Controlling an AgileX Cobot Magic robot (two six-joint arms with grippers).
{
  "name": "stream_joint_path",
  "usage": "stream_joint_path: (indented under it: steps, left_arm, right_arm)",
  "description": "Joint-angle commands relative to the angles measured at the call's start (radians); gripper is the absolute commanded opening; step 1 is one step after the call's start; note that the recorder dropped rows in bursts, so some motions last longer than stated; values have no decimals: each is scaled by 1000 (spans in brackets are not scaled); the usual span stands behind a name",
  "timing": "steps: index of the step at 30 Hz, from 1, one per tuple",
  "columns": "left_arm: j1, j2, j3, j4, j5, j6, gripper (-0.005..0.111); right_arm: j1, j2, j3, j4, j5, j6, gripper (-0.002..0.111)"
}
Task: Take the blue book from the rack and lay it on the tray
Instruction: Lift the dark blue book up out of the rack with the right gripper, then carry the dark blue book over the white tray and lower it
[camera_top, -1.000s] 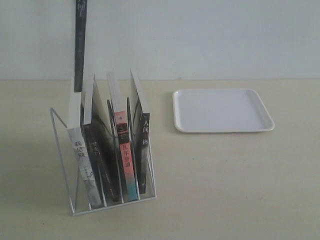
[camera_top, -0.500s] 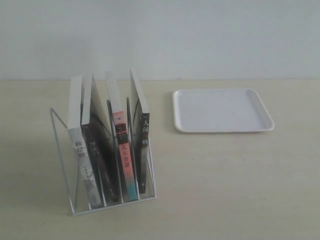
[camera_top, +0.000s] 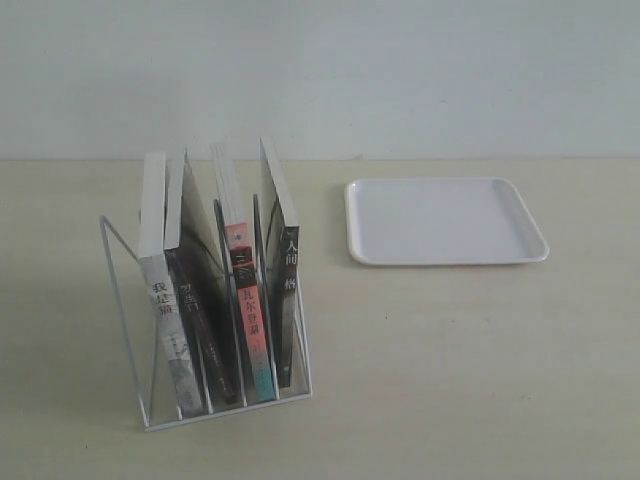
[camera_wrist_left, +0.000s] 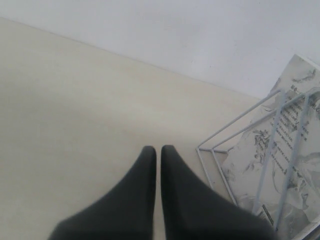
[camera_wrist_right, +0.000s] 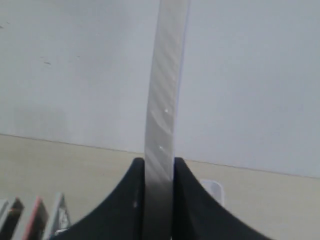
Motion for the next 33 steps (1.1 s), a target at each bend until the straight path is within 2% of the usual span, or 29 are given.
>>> stream_joint_path:
  steps: [1, 4, 7, 12, 19, 29, 33]
  left_arm:
    - [1, -3, -1, 0, -11, 1, 4]
    - [1, -3, -1, 0, -11, 1, 4]
    - [1, -3, -1, 0, -11, 1, 4]
    - [1, -3, -1, 0, -11, 1, 4]
    - [1, -3, -1, 0, -11, 1, 4]
    - [1, -3, -1, 0, -11, 1, 4]
    - [1, -3, -1, 0, -11, 1, 4]
  right_arm:
    - [-140, -42, 159, -53, -36, 23, 0]
    - [-256, 1, 227, -41, -36, 5, 0]
    - [-340, 73, 264, -29, -36, -97, 0]
    - [-411, 213, 274, -34, -36, -212, 0]
    - [-420, 382, 274, -53, -39, -241, 0]
    - [-420, 560, 274, -89, -276, -270, 0]
    - [-420, 629, 274, -105, -319, -270, 0]
